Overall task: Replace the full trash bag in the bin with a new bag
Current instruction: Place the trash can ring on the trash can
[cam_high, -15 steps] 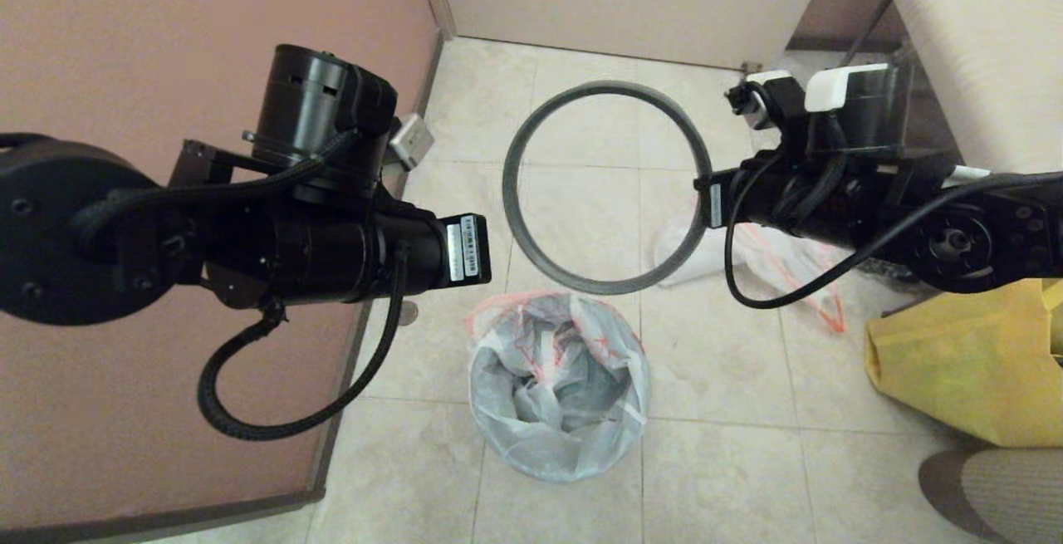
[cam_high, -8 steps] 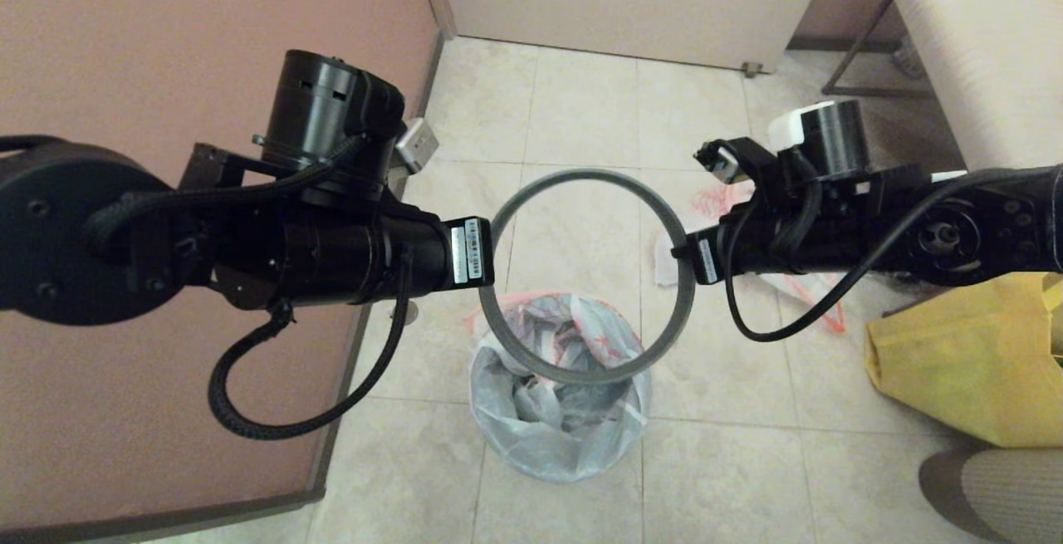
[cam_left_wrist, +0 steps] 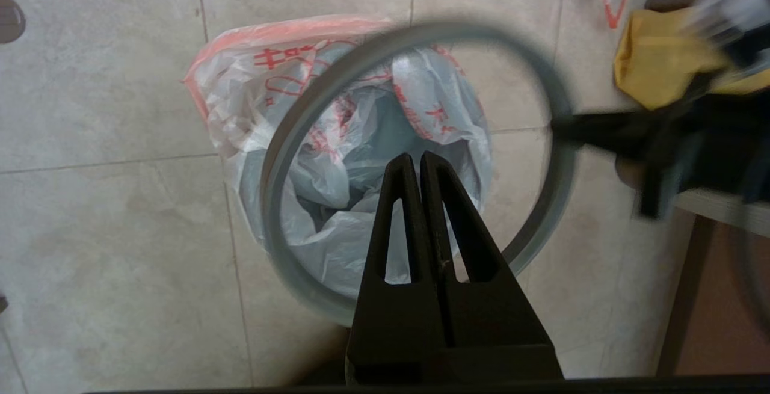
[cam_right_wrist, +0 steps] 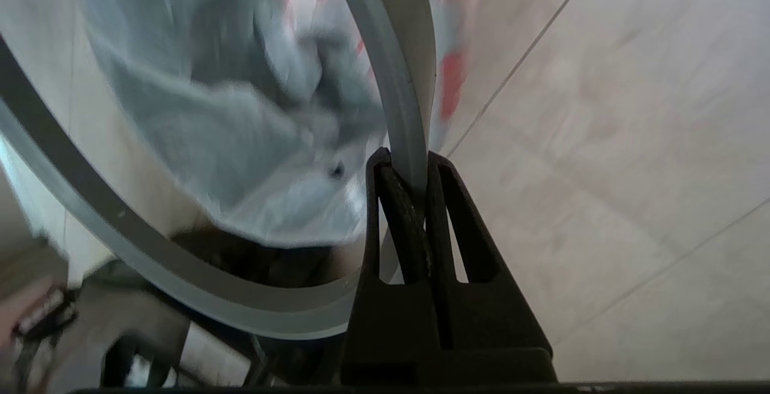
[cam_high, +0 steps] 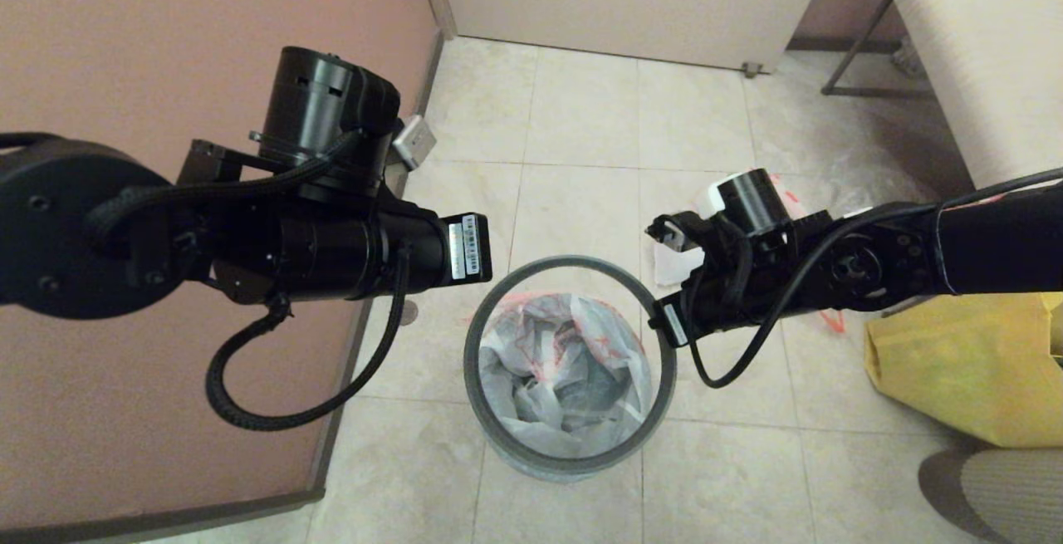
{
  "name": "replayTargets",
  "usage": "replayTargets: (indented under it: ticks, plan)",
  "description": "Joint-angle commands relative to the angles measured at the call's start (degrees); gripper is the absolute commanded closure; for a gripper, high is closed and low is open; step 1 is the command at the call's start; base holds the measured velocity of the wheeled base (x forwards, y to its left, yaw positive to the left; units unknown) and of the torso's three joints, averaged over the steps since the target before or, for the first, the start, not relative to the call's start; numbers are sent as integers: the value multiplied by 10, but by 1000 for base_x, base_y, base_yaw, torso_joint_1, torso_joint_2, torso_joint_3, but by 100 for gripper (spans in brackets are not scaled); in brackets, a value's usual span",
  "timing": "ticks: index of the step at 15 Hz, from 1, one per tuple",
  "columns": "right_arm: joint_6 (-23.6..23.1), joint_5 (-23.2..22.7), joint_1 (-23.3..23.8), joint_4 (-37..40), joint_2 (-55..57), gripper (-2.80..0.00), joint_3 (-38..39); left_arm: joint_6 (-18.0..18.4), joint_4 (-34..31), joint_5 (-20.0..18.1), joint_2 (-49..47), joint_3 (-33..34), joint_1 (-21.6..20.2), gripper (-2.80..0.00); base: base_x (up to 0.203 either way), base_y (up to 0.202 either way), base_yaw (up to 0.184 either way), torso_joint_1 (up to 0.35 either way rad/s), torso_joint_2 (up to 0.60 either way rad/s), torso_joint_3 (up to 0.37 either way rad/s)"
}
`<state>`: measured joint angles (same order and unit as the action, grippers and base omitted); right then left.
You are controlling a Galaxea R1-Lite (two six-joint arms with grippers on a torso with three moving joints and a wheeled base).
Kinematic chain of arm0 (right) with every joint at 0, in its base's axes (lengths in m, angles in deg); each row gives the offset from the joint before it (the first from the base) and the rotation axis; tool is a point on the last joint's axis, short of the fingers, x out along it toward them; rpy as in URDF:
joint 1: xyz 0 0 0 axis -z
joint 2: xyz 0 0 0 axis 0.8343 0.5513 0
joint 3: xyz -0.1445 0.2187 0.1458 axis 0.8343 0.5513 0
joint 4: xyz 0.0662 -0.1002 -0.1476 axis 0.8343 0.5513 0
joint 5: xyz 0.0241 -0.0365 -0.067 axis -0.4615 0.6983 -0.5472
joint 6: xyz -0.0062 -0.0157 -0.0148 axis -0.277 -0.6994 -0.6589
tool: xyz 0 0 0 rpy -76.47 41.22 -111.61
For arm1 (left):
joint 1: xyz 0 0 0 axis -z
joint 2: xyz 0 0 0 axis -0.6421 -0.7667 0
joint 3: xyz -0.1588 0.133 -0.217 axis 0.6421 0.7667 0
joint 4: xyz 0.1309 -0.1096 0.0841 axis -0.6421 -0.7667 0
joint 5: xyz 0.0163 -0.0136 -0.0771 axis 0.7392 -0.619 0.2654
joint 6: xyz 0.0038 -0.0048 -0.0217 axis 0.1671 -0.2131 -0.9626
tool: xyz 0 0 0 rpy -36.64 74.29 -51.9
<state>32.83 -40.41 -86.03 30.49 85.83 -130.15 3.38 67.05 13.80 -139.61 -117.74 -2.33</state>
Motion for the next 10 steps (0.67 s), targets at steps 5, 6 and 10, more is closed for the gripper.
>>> replayTargets:
  ticks: [5,6,10]
  plan:
    - [3,1,-14,8,60,0,-7,-1,0,-1,5,-3,-4,0,0,0,0,0,0,0]
    - [3,1,-14,9,68,0,-14,-1,0,-1,5,-3,-5,0,0,0,0,0,0,0]
    - [3,3,-14,11,104,0,-52,-1,-1,-2,5,-6,-9,0,0,0,0,0,0,0]
